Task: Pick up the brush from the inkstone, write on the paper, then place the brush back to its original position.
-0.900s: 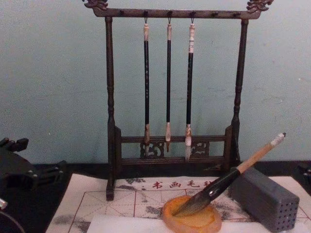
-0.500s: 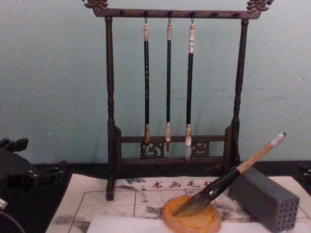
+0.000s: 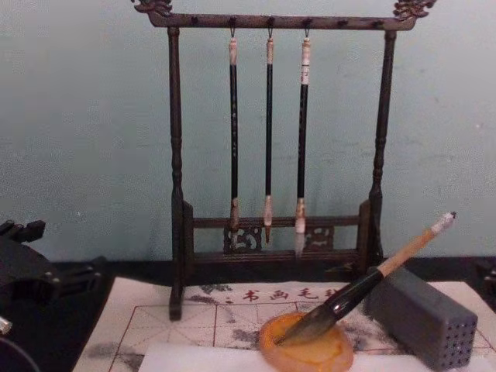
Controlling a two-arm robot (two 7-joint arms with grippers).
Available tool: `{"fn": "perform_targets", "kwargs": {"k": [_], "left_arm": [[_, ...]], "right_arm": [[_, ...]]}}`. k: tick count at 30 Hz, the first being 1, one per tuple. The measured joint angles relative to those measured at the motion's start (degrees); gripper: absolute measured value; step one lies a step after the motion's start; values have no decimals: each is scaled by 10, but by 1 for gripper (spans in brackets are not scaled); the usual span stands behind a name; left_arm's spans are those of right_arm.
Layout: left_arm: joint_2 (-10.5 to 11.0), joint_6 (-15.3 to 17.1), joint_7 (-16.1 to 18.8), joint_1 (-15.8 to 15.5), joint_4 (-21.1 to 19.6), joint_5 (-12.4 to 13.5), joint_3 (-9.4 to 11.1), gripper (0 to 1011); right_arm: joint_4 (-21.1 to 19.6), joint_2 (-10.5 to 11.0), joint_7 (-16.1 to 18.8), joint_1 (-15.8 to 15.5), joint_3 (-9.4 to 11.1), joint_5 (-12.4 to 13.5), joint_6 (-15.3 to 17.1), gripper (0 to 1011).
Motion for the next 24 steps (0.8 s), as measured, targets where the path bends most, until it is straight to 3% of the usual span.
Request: {"fn": "perform_targets", "kwargs": {"k": [24], "left_arm": [[0, 0, 0, 0, 0, 0, 0, 1001]], "right_arm": [[0, 0, 0, 0, 0, 0, 0, 1002]]}}
